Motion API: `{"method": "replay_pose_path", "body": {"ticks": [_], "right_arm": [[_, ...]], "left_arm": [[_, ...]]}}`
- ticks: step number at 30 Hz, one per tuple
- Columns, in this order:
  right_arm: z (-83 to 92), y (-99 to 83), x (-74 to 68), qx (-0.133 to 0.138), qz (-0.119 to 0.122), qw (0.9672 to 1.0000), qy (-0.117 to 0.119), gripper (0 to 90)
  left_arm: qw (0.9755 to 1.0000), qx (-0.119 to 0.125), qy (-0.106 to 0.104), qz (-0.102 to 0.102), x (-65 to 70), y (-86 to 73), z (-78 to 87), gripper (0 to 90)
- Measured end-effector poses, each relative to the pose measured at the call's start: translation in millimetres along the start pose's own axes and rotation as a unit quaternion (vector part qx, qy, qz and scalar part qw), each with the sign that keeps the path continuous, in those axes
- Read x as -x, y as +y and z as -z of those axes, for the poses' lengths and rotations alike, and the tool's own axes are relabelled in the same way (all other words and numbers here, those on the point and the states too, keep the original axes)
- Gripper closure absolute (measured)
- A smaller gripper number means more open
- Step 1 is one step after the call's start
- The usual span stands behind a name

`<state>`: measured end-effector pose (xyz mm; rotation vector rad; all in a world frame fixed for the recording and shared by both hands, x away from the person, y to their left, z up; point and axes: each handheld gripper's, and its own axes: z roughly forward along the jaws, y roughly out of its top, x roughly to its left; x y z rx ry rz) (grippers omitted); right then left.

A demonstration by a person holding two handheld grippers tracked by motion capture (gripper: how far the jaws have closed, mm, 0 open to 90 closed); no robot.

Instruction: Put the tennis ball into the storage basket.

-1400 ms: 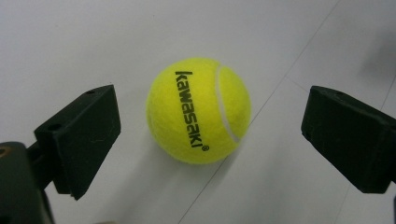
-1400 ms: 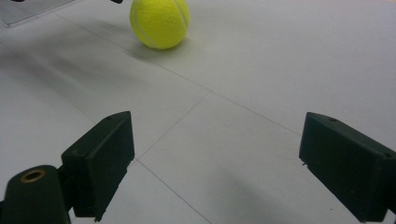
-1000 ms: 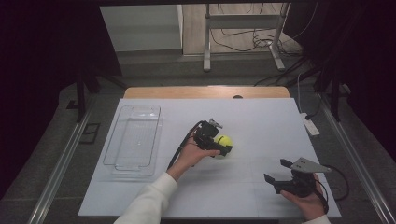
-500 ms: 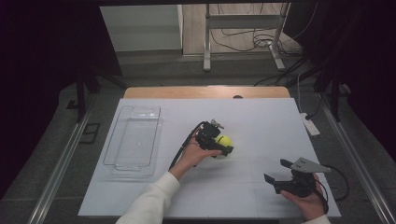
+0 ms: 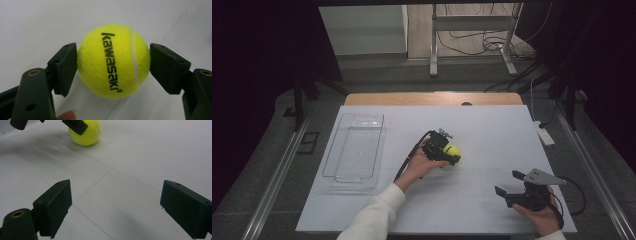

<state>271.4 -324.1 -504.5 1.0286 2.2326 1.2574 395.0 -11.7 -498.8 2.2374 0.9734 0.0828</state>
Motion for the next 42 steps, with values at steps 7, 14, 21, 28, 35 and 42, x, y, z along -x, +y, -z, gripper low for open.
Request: {"method": "replay_pose_path", "body": {"ticks": [7, 14, 21, 28, 35, 42], "right_arm": [[0.2, 0.0, 0.0, 0.000, 0.000, 1.0000, -0.001, 10.8], [0.5, -0.1, 0.2, 0.002, -0.001, 1.0000, 0.000, 10.8], [0.6, -0.1, 0.2, 0.002, -0.001, 1.0000, -0.001, 10.9], [1.1, 0.1, 0.0, 0.001, 0.001, 1.0000, -0.003, 10.9], [1.1, -0.1, -0.1, 0.001, 0.000, 1.0000, -0.002, 10.9], [0.8, -0.1, -0.4, 0.000, 0.001, 1.0000, -0.004, 10.9]], "left_arm": [[1.0000, 0.005, 0.007, -0.004, 2.6, 0.2, -0.3, 27.2], [0.9999, 0.011, 0.006, -0.006, 3.4, 0.5, 2.5, 27.3], [0.9997, 0.019, 0.006, -0.015, 6.1, 0.1, 8.0, 27.4], [0.9994, 0.028, 0.006, -0.018, 7.2, -3.0, 13.3, 27.4], [0.9990, 0.041, 0.006, -0.018, 8.0, -8.7, 20.7, 27.4], [0.9986, 0.048, 0.007, -0.022, 7.7, -14.1, 27.3, 27.4]]}}
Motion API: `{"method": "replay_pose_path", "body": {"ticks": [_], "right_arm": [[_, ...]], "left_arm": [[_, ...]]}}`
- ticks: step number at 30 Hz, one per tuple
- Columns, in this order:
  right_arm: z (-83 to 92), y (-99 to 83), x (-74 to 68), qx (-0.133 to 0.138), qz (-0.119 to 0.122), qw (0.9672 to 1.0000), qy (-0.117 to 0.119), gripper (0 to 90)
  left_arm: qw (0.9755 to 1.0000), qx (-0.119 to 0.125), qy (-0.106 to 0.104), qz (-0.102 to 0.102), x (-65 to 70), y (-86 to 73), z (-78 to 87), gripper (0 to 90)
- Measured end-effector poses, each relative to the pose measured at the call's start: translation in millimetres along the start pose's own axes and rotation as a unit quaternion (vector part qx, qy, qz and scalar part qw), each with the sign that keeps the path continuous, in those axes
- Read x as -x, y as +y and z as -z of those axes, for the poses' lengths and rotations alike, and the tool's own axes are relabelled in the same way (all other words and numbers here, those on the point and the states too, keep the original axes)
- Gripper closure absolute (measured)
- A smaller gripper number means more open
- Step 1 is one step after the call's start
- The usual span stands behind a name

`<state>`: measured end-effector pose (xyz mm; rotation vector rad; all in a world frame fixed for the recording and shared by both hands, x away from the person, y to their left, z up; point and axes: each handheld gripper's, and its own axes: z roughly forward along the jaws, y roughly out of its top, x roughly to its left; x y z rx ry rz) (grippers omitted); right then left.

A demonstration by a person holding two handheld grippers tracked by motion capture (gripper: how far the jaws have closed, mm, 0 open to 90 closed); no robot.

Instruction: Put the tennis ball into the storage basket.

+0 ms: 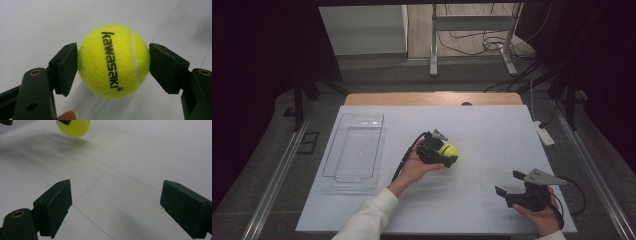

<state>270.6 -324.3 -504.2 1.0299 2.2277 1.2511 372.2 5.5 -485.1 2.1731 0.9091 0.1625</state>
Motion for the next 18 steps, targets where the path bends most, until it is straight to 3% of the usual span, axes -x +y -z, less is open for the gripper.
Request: {"method": "replay_pose_path", "body": {"ticks": [18], "right_arm": [[0.2, 0.2, -0.1, 0.002, 0.003, 1.0000, -0.003, 11.0]], "left_arm": [[0.9992, 0.039, -0.006, -0.007, 3.8, -6.0, 19.4, 27.4]]}}
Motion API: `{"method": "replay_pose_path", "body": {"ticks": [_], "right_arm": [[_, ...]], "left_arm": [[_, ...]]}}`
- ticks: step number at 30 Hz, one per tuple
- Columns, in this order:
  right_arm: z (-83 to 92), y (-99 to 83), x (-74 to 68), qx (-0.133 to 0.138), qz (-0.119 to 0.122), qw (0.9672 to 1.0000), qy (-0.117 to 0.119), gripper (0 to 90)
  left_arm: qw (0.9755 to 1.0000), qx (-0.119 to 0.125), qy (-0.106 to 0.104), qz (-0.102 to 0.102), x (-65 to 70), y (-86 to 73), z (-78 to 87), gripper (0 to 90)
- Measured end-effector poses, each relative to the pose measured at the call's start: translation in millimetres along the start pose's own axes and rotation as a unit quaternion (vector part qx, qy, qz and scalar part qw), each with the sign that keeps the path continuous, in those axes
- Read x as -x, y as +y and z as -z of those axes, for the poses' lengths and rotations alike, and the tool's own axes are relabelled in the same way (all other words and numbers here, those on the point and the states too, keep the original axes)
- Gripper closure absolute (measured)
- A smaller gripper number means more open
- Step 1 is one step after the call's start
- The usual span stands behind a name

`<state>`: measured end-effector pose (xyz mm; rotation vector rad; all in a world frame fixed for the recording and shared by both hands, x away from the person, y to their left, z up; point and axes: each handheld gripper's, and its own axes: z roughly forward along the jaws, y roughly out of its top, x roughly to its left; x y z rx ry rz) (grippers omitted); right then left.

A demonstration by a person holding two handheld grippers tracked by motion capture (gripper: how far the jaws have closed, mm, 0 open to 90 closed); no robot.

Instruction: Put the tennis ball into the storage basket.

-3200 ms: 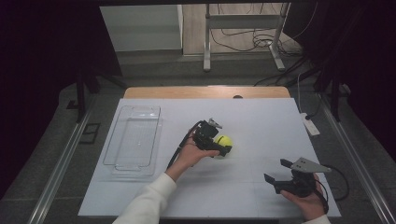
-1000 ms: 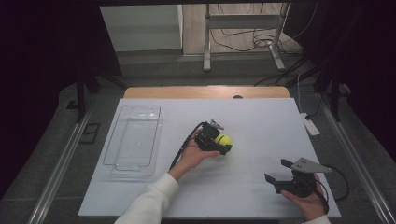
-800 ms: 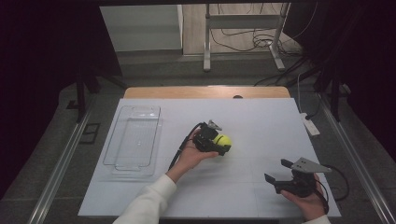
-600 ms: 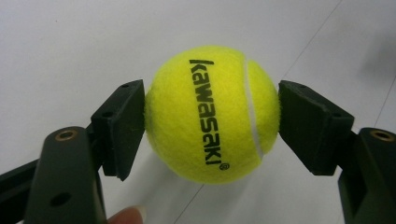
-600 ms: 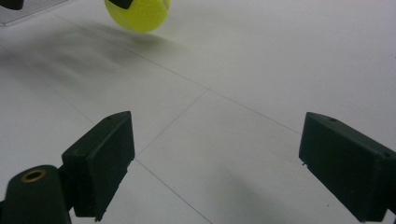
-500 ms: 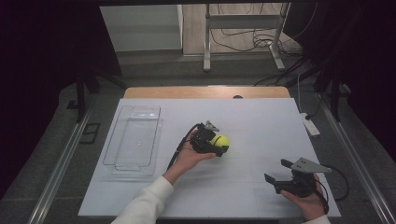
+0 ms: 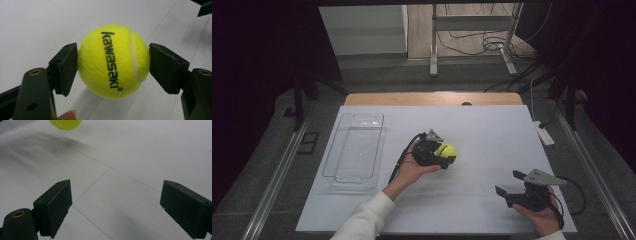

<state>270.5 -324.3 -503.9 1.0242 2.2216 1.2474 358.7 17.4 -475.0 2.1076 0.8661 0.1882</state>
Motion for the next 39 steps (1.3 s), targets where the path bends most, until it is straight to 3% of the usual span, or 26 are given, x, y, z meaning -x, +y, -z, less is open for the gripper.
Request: {"method": "replay_pose_path", "body": {"ticks": [12, 22, 39], "right_arm": [[1.0, 0.2, -0.5, 0.003, -0.001, 1.0000, 0.000, 11.1], [1.2, 0.4, -0.8, 0.004, 0.000, 1.0000, 0.001, 11.1], [1.8, 0.8, -1.2, 0.008, 0.003, 1.0000, 0.001, 11.0]], "left_arm": [[0.9996, 0.026, 0.006, -0.005, -1.7, 1.4, 14.5, 27.5], [0.9989, 0.046, 0.006, 0.002, -5.7, 3.5, 27.4, 27.5], [0.9972, 0.070, 0.023, 0.012, -13.4, 5.2, 45.0, 27.4]]}}
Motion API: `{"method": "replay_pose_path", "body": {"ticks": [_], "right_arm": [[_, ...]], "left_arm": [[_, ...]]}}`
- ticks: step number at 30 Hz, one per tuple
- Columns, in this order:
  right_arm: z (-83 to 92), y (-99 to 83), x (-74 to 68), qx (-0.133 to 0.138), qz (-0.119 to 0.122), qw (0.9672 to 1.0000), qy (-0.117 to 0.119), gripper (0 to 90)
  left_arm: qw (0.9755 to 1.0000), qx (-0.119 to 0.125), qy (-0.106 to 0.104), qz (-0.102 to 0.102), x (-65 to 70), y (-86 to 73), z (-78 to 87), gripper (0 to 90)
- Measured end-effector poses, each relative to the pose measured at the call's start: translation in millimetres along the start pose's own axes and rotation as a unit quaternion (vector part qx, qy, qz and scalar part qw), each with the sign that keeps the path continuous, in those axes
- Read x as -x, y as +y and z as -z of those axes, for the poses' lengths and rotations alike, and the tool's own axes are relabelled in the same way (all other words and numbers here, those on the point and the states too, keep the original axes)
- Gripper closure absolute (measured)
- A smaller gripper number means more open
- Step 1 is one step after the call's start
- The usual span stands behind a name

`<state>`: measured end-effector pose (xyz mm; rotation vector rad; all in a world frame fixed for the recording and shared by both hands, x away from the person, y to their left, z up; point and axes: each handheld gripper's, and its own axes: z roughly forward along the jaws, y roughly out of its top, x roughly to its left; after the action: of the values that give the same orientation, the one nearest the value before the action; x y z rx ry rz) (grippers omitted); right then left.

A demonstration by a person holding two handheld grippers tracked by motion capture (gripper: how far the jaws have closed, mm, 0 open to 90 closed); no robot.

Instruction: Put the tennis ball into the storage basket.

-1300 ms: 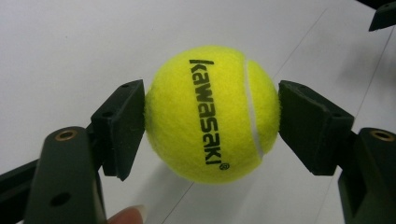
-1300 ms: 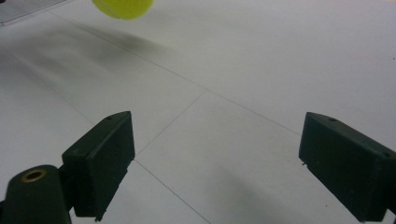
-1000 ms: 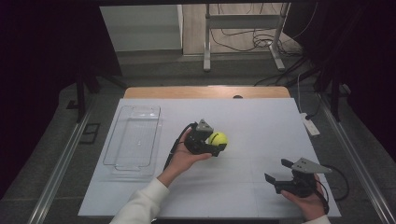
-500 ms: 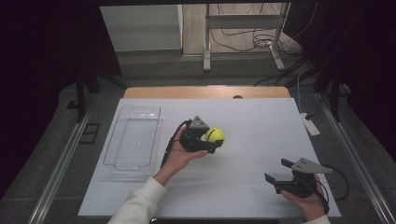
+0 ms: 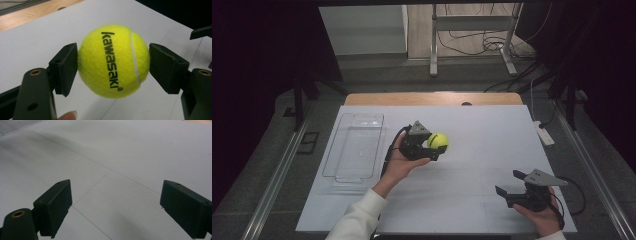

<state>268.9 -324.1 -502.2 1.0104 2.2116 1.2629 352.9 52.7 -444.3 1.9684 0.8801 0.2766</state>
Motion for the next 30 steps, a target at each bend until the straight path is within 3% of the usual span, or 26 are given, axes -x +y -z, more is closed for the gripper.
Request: {"method": "replay_pose_path", "body": {"ticks": [30], "right_arm": [[0.4, 0.4, -0.8, 0.002, 0.002, 1.0000, 0.002, 11.0]], "left_arm": [[0.9986, 0.052, 0.007, 0.001, -8.9, 10.0, 30.4, 27.5]]}}
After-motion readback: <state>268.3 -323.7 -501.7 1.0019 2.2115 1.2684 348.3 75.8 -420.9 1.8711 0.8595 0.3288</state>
